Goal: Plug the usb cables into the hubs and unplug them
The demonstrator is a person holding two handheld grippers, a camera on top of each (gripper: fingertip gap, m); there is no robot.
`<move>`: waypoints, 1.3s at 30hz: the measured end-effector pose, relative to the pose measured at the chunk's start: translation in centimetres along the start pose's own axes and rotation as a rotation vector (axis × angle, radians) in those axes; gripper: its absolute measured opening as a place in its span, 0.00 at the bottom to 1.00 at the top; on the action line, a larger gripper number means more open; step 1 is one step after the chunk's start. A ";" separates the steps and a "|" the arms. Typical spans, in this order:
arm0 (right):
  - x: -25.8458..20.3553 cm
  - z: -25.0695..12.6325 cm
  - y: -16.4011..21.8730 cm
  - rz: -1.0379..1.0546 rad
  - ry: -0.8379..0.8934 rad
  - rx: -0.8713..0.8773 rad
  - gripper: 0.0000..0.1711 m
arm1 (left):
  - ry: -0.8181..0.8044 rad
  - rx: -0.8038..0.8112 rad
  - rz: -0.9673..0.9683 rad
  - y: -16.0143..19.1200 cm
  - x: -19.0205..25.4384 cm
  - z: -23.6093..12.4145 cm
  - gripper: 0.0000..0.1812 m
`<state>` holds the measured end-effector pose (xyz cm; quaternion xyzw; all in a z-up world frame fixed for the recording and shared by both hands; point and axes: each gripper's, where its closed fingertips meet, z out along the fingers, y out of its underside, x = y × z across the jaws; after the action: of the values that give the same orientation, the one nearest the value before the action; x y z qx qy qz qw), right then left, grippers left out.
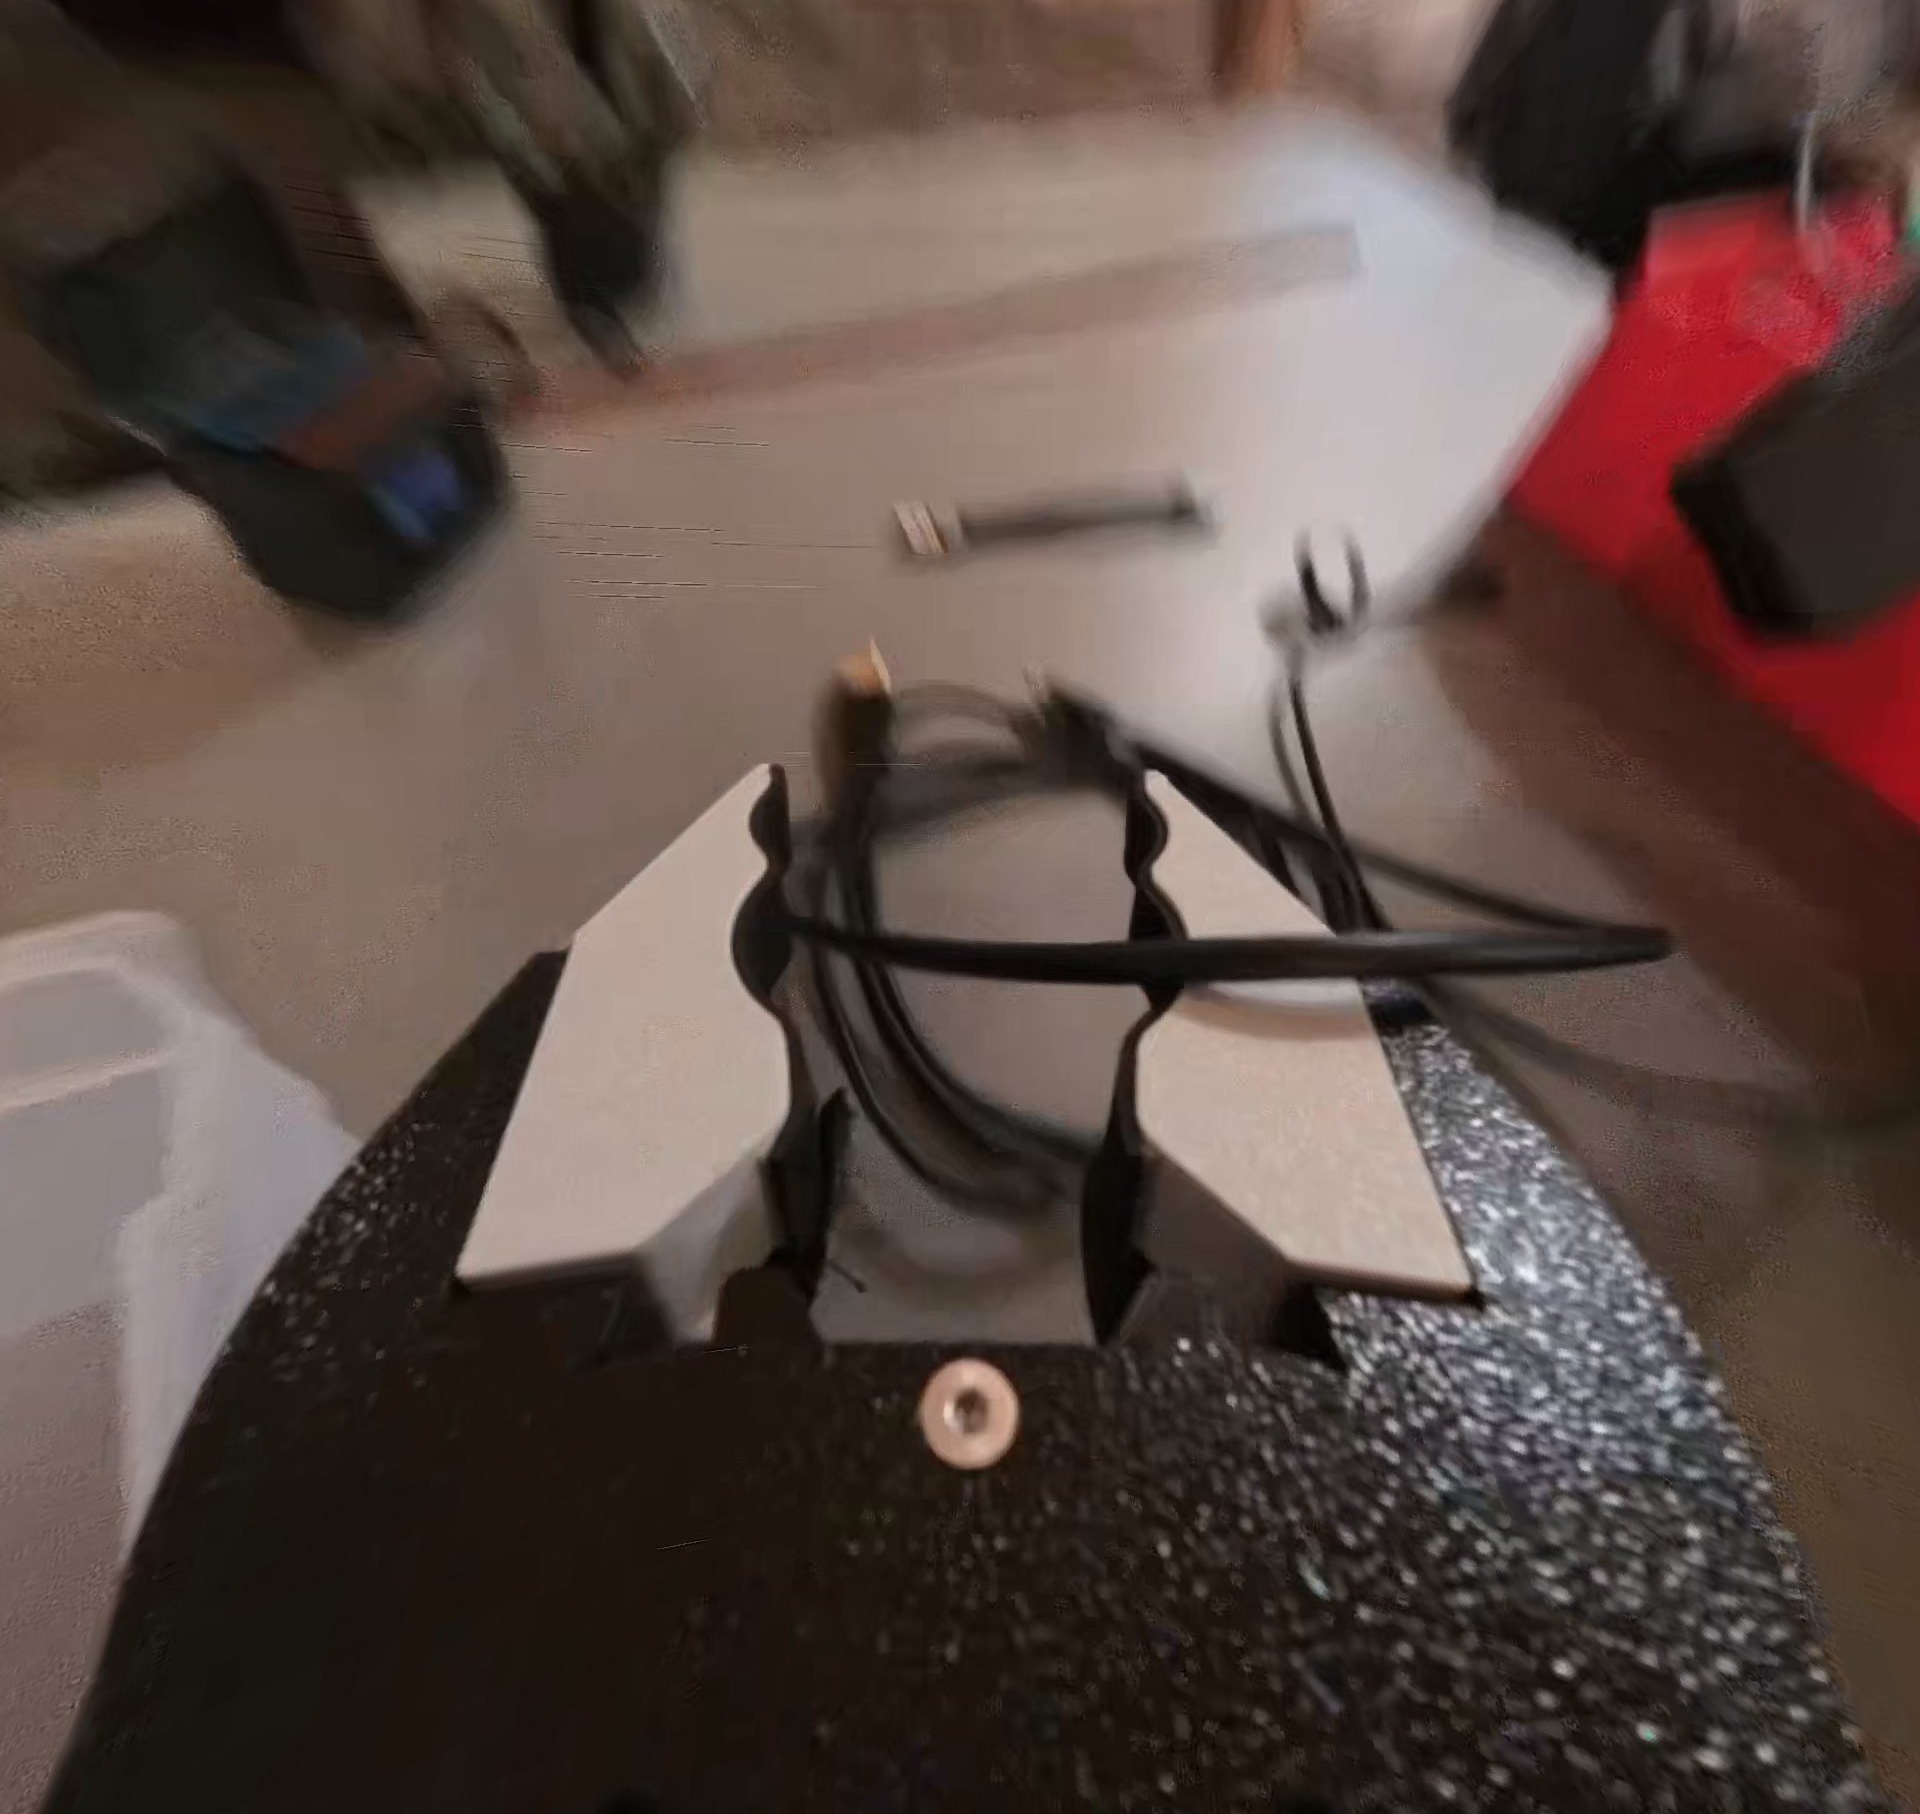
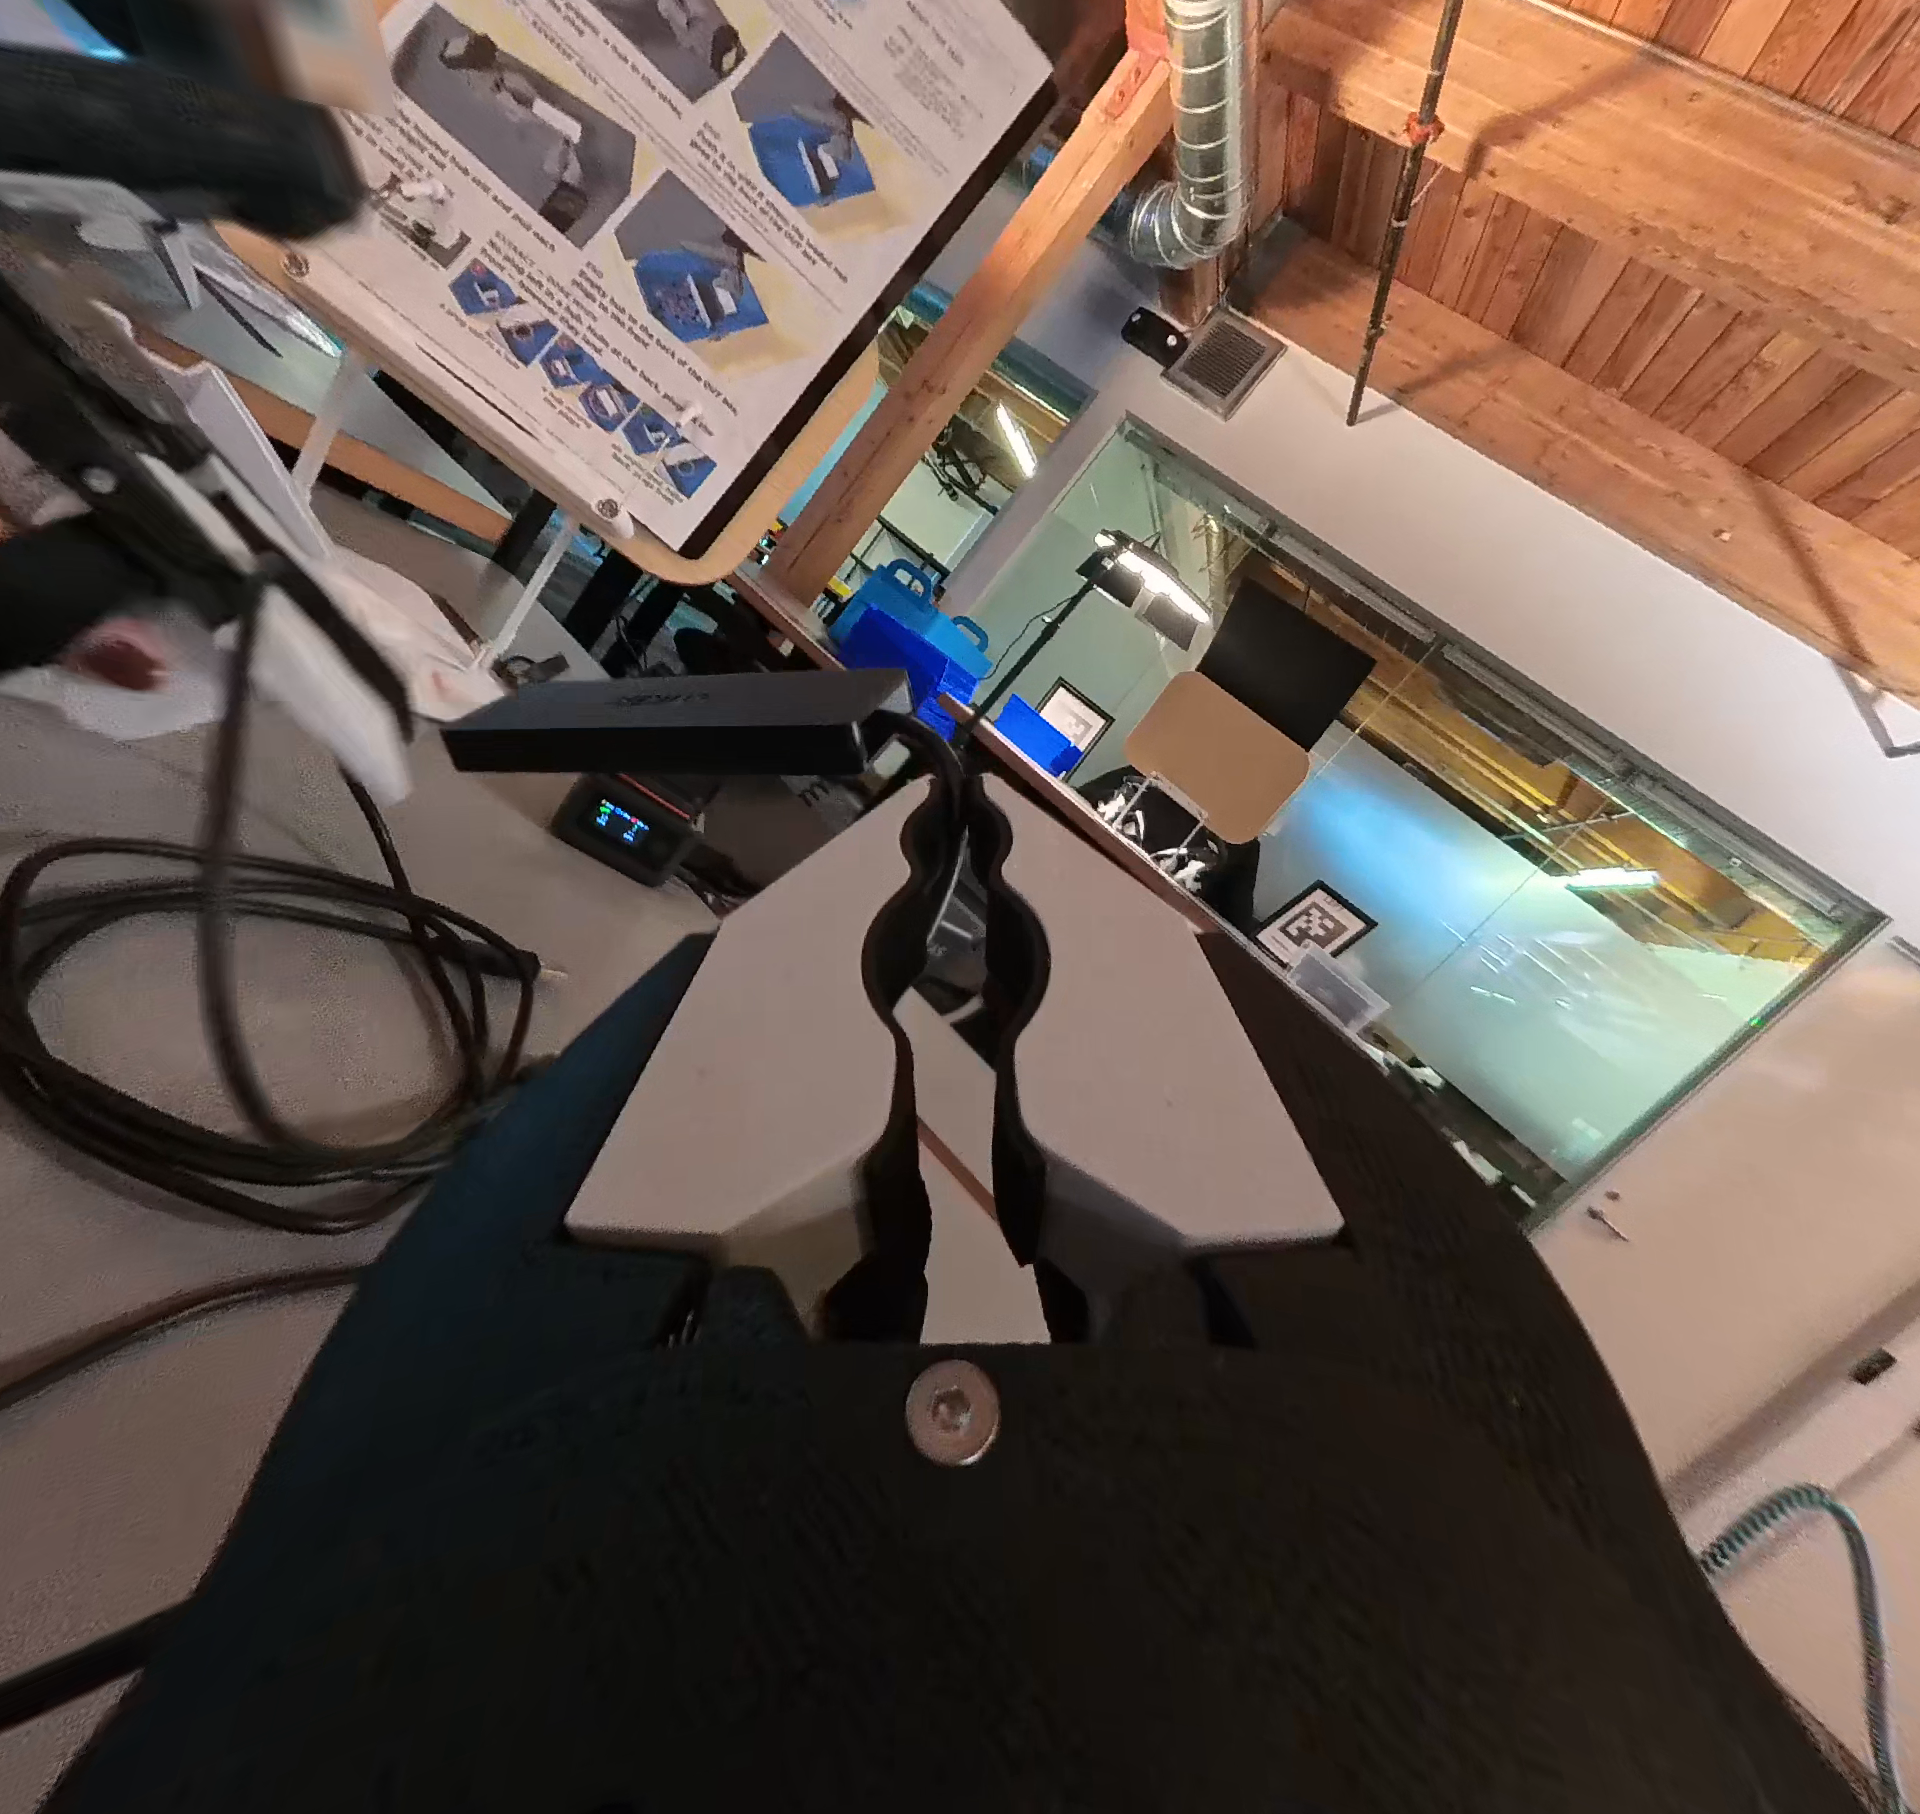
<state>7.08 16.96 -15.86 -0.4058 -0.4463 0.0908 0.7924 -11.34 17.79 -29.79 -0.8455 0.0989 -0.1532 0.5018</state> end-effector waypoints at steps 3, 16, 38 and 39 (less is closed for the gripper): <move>-0.3 0.2 0.4 -0.013 -0.006 -0.018 0.01 | 0.267 -0.425 -0.116 6.4 3.5 -1.0 0.45; -0.9 0.4 0.5 0.022 -0.035 0.002 0.01 | 0.382 -0.489 0.189 6.6 8.8 -9.8 0.49; -4.3 0.6 -0.3 -0.005 -0.187 0.056 0.01 | 1.062 0.461 -0.376 -4.2 13.4 -4.9 0.04; -4.3 0.7 0.3 -0.013 -0.183 0.031 0.03 | 1.007 0.458 -0.328 -4.0 13.2 -4.6 0.05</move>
<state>4.06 15.39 -18.57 -0.3807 -0.5182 0.1292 0.7549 -0.62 11.70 -22.11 -0.5425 0.1574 -0.6301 0.5328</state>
